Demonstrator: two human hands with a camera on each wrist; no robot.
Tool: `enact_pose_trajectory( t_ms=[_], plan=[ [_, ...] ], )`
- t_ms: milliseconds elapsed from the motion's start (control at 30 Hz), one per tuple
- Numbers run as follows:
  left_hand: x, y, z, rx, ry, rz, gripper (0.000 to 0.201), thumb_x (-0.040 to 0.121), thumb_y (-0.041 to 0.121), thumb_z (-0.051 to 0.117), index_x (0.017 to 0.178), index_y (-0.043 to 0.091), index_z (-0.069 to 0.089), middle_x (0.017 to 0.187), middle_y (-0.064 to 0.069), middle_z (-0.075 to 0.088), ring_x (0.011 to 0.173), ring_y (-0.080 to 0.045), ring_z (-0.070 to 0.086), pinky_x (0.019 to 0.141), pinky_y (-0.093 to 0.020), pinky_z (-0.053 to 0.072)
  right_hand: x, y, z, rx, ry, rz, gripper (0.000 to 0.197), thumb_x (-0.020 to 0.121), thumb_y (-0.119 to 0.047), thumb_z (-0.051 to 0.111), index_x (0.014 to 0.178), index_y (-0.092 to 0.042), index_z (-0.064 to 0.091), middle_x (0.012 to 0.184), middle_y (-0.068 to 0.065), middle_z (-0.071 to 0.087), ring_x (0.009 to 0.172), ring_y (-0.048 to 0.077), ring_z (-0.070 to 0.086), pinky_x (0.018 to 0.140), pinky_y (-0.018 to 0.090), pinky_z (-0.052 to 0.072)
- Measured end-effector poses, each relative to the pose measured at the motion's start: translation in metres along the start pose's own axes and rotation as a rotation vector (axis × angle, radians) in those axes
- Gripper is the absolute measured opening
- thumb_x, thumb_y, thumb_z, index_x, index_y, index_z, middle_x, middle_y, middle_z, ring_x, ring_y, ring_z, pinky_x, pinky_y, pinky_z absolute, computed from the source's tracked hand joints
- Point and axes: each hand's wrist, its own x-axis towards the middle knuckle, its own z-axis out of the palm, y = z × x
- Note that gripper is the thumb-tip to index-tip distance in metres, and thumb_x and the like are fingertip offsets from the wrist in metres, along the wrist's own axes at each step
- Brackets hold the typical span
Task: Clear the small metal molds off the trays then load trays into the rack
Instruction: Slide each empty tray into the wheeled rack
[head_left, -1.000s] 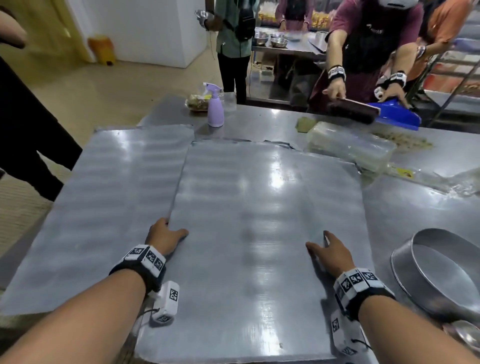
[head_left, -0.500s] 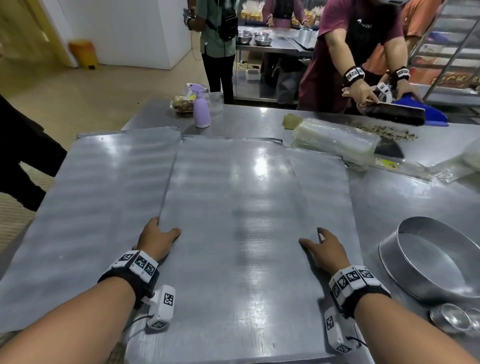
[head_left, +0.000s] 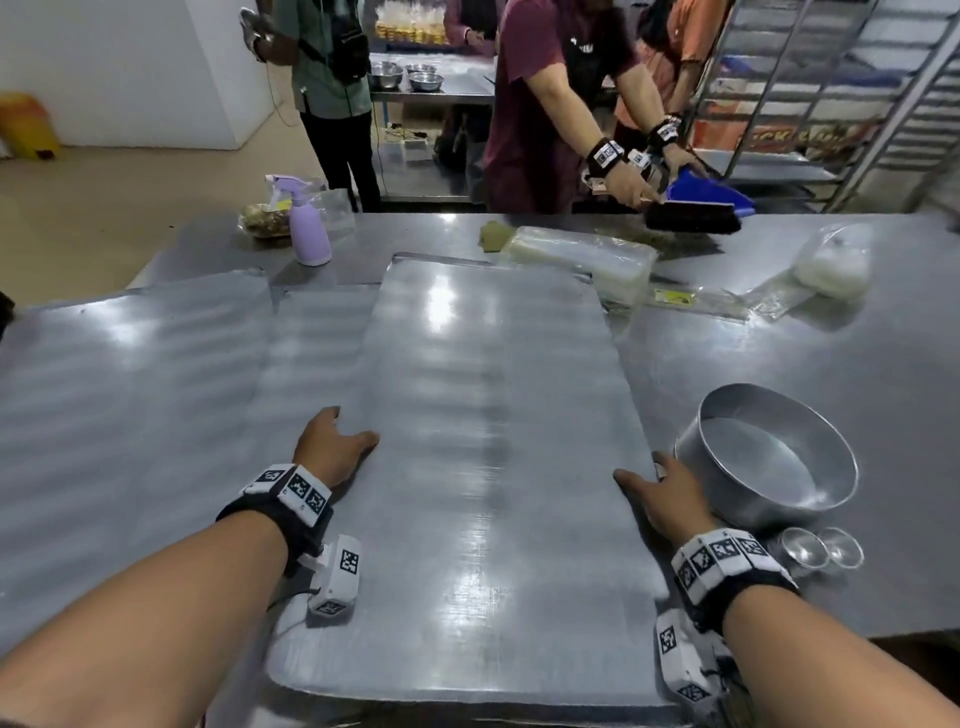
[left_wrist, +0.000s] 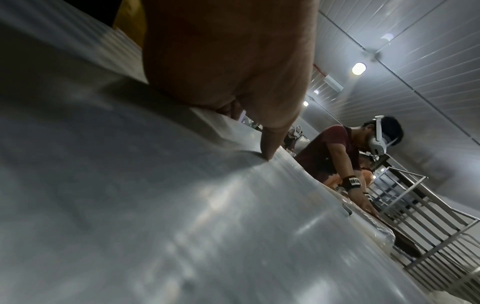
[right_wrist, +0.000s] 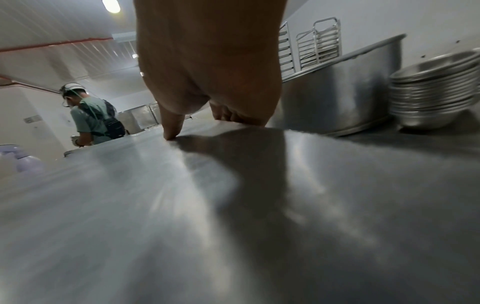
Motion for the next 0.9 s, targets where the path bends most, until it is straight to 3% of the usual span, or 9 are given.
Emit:
enact_pose_trajectory(
  t_ms=[100,167,233,400,567,700,800,900],
  plan=[
    [-0.005,0.012,0.010,0.013,-0.036,0.001,0.041,0.059,0.036,0.079,0.095,0.020,0.068,0.094,0.002,0.076,0.087,-0.022,0.073,0.088,-0.045,0.059,0.002,0.013,-0.002,0.022,0.006,-0.006,0.030,0.079,-0.029,0.080,0.102,-0.022,0.062,0.098,-0.005,0.070,0.101,0.022,0.069,0.092,0.034,0.050],
    [-0.007,0.011,0.013,0.021,-0.061,-0.007,0.032,0.067,0.028,0.079,0.094,0.020,0.066,0.094,0.001,0.075,0.086,-0.023,0.073,0.087,-0.045,0.059,-0.001,0.014,-0.002,0.018,0.018,-0.003,0.030,0.081,-0.027,0.079,0.104,-0.021,0.061,0.099,-0.004,0.067,0.098,0.020,0.065,0.089,0.030,0.047],
    [-0.004,0.005,0.015,0.041,-0.097,-0.024,0.038,0.065,0.031,0.079,0.099,0.019,0.065,0.095,0.000,0.076,0.086,-0.023,0.073,0.087,-0.046,0.060,-0.002,0.015,-0.002,0.006,0.022,-0.009,0.034,0.083,-0.027,0.078,0.111,-0.019,0.062,0.101,-0.005,0.065,0.098,0.018,0.063,0.087,0.028,0.044],
    [-0.004,0.005,0.017,0.175,-0.151,-0.060,0.037,0.076,0.020,0.079,0.109,0.013,0.064,0.102,-0.006,0.072,0.092,-0.028,0.068,0.080,-0.033,0.053,0.000,0.017,-0.001,-0.027,0.011,0.007,0.039,0.081,-0.033,0.078,0.116,-0.021,0.066,0.113,-0.001,0.072,0.104,0.023,0.067,0.090,0.031,0.048],
    [-0.004,0.005,0.015,0.255,-0.174,-0.063,0.041,0.074,0.029,0.079,0.109,0.016,0.061,0.113,-0.011,0.067,0.093,-0.029,0.064,0.078,-0.030,0.048,0.000,0.020,0.000,-0.053,0.013,0.004,0.040,0.082,-0.033,0.077,0.119,-0.021,0.066,0.115,-0.002,0.072,0.104,0.023,0.066,0.086,0.028,0.045],
    [0.005,-0.005,0.010,0.381,-0.167,-0.100,0.064,0.051,0.061,0.066,0.108,0.031,0.062,0.119,-0.010,0.062,0.103,-0.034,0.062,0.092,-0.039,0.053,-0.004,0.021,0.000,-0.010,-0.008,-0.009,0.036,0.086,-0.027,0.075,0.120,-0.024,0.062,0.105,-0.008,0.063,0.097,0.016,0.059,0.087,0.026,0.040],
    [0.013,-0.013,0.008,0.373,-0.173,-0.105,0.059,0.048,0.063,0.065,0.100,0.036,0.064,0.120,-0.011,0.062,0.101,-0.032,0.065,0.096,-0.039,0.054,-0.008,0.024,0.002,0.032,-0.013,-0.033,0.036,0.089,-0.025,0.073,0.123,-0.022,0.060,0.108,-0.007,0.063,0.100,0.016,0.058,0.088,0.026,0.039],
    [0.011,-0.014,0.005,0.363,-0.177,-0.099,0.059,0.051,0.063,0.066,0.103,0.037,0.064,0.121,-0.012,0.061,0.102,-0.034,0.064,0.098,-0.041,0.053,-0.005,0.029,0.007,0.024,-0.030,-0.032,0.047,0.089,-0.029,0.072,0.133,-0.019,0.057,0.124,-0.004,0.064,0.109,0.016,0.058,0.094,0.029,0.041]
  ],
)
